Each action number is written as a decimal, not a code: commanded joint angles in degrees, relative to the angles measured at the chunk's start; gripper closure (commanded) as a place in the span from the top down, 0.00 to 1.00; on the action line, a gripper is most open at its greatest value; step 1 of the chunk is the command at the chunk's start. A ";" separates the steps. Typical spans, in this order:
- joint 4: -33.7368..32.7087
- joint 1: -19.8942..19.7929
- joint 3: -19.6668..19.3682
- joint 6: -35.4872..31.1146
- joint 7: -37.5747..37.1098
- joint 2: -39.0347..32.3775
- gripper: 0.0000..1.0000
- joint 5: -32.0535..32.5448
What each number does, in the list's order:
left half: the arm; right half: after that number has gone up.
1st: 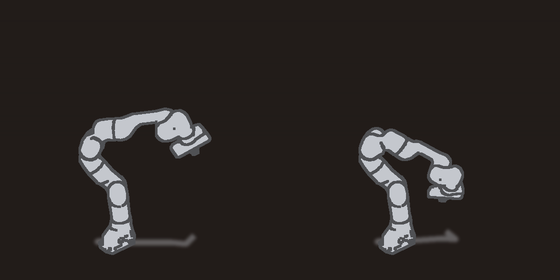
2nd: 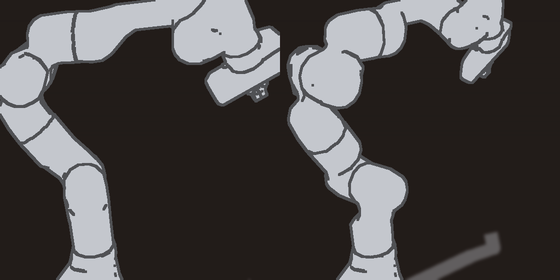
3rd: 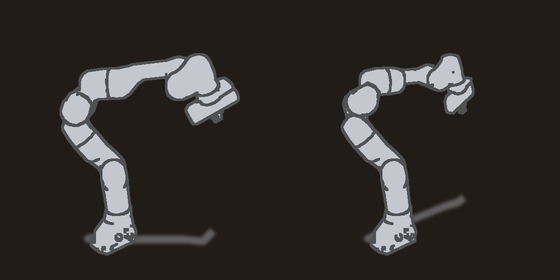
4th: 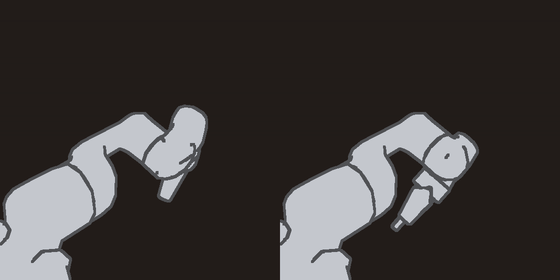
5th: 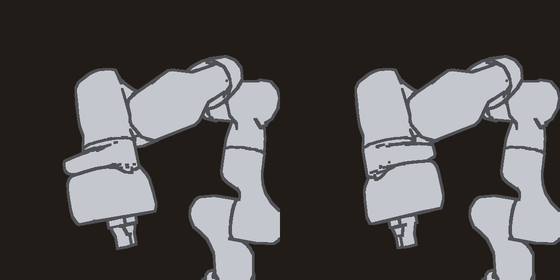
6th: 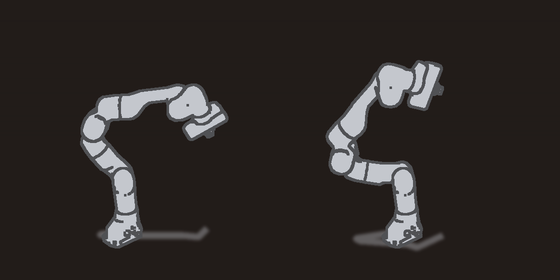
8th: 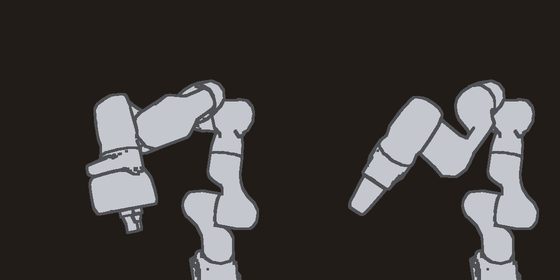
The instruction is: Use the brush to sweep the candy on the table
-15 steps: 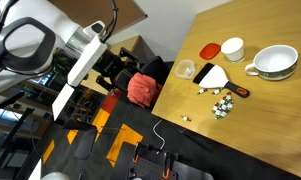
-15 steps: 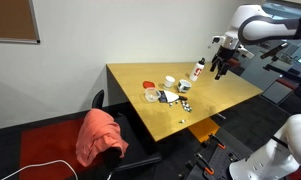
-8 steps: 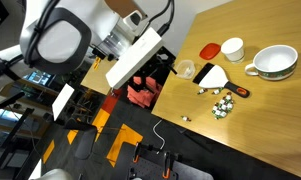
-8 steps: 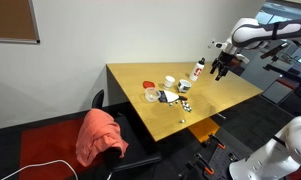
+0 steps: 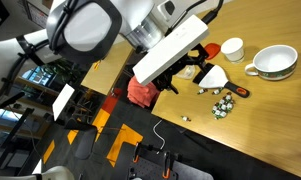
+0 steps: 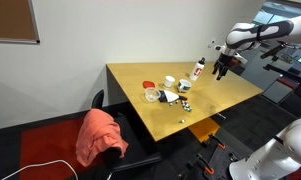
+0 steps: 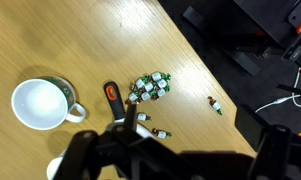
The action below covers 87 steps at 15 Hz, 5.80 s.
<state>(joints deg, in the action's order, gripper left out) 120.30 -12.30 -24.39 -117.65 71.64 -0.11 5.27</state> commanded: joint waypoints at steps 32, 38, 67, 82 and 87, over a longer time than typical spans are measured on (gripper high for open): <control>-13.72 -24.74 18.77 -17.48 31.31 -33.25 1.00 -34.68; -16.65 -26.10 21.00 -18.09 30.54 -37.32 1.00 -32.88; -26.76 -29.08 27.65 -25.50 34.02 -50.16 1.00 -31.04; -25.94 -30.44 29.18 -27.11 34.75 -50.44 0.16 -29.54; -19.91 -30.72 30.37 -28.91 36.57 -44.64 0.16 -29.44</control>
<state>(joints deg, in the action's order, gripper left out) 94.35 -42.16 4.69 -144.51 106.75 -50.42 -24.95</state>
